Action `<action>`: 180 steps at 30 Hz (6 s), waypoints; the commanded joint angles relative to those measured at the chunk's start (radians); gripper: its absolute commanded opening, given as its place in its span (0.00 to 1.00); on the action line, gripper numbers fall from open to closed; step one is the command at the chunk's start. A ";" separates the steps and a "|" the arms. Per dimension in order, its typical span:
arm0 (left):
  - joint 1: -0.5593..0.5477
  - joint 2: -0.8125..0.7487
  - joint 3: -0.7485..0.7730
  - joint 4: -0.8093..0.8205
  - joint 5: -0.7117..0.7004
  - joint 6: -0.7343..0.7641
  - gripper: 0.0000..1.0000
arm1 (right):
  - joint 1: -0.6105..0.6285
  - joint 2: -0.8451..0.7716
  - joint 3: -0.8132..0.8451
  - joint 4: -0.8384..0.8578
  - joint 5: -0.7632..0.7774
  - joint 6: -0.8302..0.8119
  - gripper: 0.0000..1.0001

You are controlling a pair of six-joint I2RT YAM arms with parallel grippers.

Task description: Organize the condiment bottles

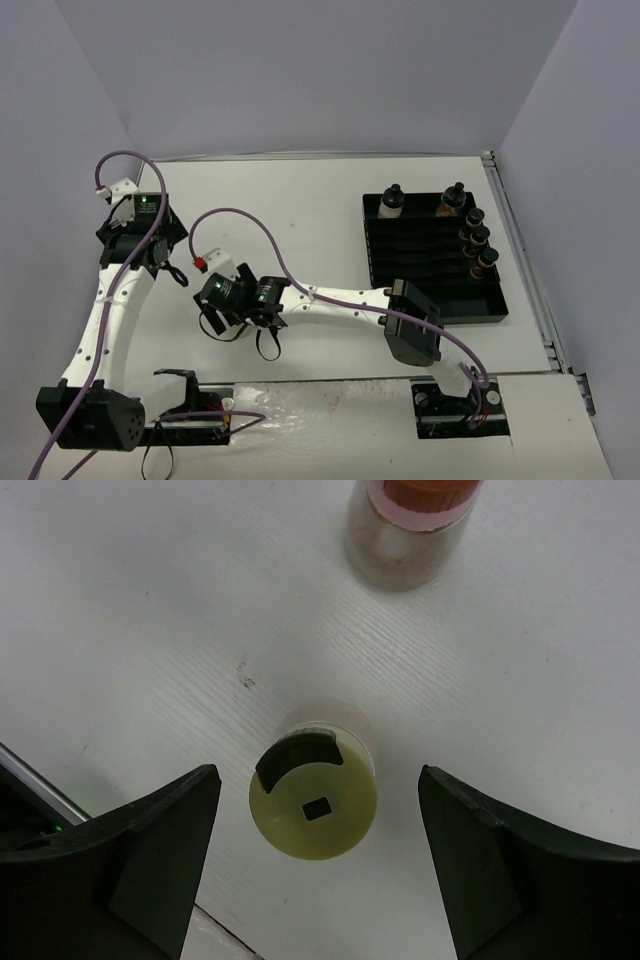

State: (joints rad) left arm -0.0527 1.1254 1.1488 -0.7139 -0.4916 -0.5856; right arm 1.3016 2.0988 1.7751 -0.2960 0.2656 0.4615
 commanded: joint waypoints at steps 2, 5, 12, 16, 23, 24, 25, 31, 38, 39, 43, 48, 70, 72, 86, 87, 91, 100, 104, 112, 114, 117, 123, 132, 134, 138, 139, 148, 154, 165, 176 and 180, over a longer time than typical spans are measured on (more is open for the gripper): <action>0.017 -0.042 0.039 0.019 -0.019 -0.026 0.97 | 0.008 0.032 0.058 0.020 0.012 -0.030 0.77; 0.018 -0.042 0.037 0.019 -0.018 -0.026 0.97 | 0.008 0.048 0.063 0.020 0.016 -0.027 0.76; 0.021 -0.046 0.027 0.031 -0.005 -0.027 0.97 | 0.008 0.074 0.053 0.022 0.057 -0.014 0.50; 0.022 -0.049 0.019 0.037 0.005 -0.025 0.97 | 0.007 0.070 0.038 0.023 0.095 -0.006 0.00; 0.024 -0.042 0.006 0.050 0.018 -0.023 0.97 | 0.001 0.009 0.001 0.023 0.153 0.019 0.00; 0.024 -0.039 0.006 0.051 0.021 -0.022 0.97 | -0.002 -0.004 -0.007 0.023 0.158 0.022 0.00; 0.024 -0.037 0.005 0.052 0.025 -0.022 0.97 | -0.006 -0.013 -0.013 0.023 0.161 0.025 0.00; 0.024 -0.035 0.001 0.056 0.032 -0.022 0.97 | -0.019 -0.064 -0.054 0.019 0.177 0.041 0.00; 0.024 -0.027 -0.001 0.064 0.061 -0.019 0.97 | -0.070 -0.158 -0.127 -0.013 0.242 0.083 0.00; 0.024 -0.025 -0.002 0.064 0.064 -0.019 0.97 | -0.088 -0.197 -0.146 -0.018 0.251 0.093 0.00; 0.024 -0.023 -0.005 0.065 0.081 -0.018 0.97 | -0.199 -0.344 -0.301 -0.047 0.323 0.161 0.00; 0.023 -0.018 -0.012 0.073 0.108 -0.023 0.97 | -0.391 -0.642 -0.541 -0.073 0.387 0.264 0.00; 0.007 0.049 0.017 0.081 0.167 -0.018 0.97 | -0.752 -1.086 -0.881 -0.352 0.553 0.608 0.00; 0.007 0.054 0.017 0.082 0.173 -0.021 0.97 | -0.795 -1.086 -0.883 -0.377 0.561 0.615 0.00; 0.005 0.071 0.019 0.083 0.180 -0.023 0.97 | -0.912 -1.081 -0.952 -0.494 0.607 0.783 0.00; 0.005 0.071 0.019 0.083 0.180 -0.023 0.97 | -0.914 -1.078 -0.963 -0.499 0.608 0.810 0.00; 0.005 0.075 0.019 0.083 0.180 -0.023 0.97 | -0.915 -1.074 -0.991 -0.517 0.616 0.879 0.00; 0.005 0.077 0.018 0.087 0.182 -0.022 0.97 | -0.914 -1.052 -1.042 -0.515 0.625 0.950 0.00; 0.005 0.075 0.015 0.088 0.180 -0.020 0.97 | -0.915 -1.039 -1.055 -0.508 0.621 0.962 0.00; 0.005 0.068 0.012 0.091 0.180 -0.019 0.97 | -0.915 -1.004 -1.060 -0.491 0.624 1.000 0.00; 0.005 0.067 0.011 0.090 0.179 -0.018 0.97 | -0.915 -0.986 -1.059 -0.488 0.619 1.015 0.03; 0.005 0.065 0.011 0.090 0.177 -0.018 0.97 | -0.915 -0.953 -1.055 -0.483 0.611 1.025 0.04; 0.005 0.060 0.008 0.090 0.177 -0.017 0.97 | -0.915 -0.928 -1.060 -0.480 0.600 1.052 0.16; 0.005 0.062 0.008 0.090 0.179 -0.017 0.97 | -0.915 -0.952 -1.058 -0.482 0.598 1.026 0.46; 0.004 0.061 0.006 0.091 0.179 -0.017 0.97 | -0.915 -0.957 -1.054 -0.480 0.593 1.018 0.50; 0.005 0.061 0.008 0.091 0.177 -0.017 0.97 | -0.915 -0.969 -1.048 -0.481 0.592 1.011 0.58; 0.005 0.061 0.008 0.091 0.177 -0.017 0.97 | -0.915 -0.971 -1.048 -0.481 0.594 1.010 0.60; 0.005 0.060 0.008 0.090 0.177 -0.018 0.97 | -0.915 -0.975 -1.043 -0.485 0.580 0.996 0.70; 0.005 0.060 0.008 0.091 0.179 -0.017 0.97 | -0.915 -1.008 -1.007 -0.498 0.573 0.942 0.86; 0.005 0.059 0.006 0.091 0.176 -0.016 0.97 | -0.915 -1.012 -0.886 -0.552 0.626 0.875 0.97; 0.005 0.062 0.010 0.086 0.161 -0.019 0.97 | -0.628 -0.681 -0.475 -0.426 0.610 0.445 1.00; 0.007 0.054 0.010 0.077 0.144 -0.019 0.97 | -0.435 -0.398 -0.198 -0.359 0.560 0.241 1.00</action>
State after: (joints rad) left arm -0.0448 1.2115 1.1175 -0.6673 -0.3143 -0.6023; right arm 0.7065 1.4733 1.3550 -0.7400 0.8397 0.9694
